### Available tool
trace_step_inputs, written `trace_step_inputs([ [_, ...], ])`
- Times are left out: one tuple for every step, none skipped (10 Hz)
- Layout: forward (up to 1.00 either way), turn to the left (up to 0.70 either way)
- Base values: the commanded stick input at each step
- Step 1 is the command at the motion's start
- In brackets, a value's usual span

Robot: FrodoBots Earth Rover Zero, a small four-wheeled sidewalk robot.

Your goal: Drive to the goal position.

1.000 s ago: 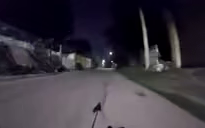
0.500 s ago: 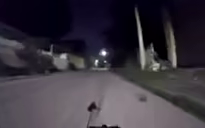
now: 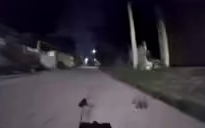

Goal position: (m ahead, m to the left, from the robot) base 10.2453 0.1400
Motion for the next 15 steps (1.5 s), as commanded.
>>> trace_step_inputs([
  [0.70,0.00],
  [0.70,0.00],
  [0.70,0.00],
  [0.70,0.00],
  [0.70,0.00],
  [0.70,0.00],
  [0.70,0.00],
  [0.70,0.00],
  [0.70,0.00],
  [0.70,0.00],
  [0.70,0.00],
  [0.70,0.00],
  [0.70,0.00],
  [0.70,0.00],
  [0.70,-0.24],
])
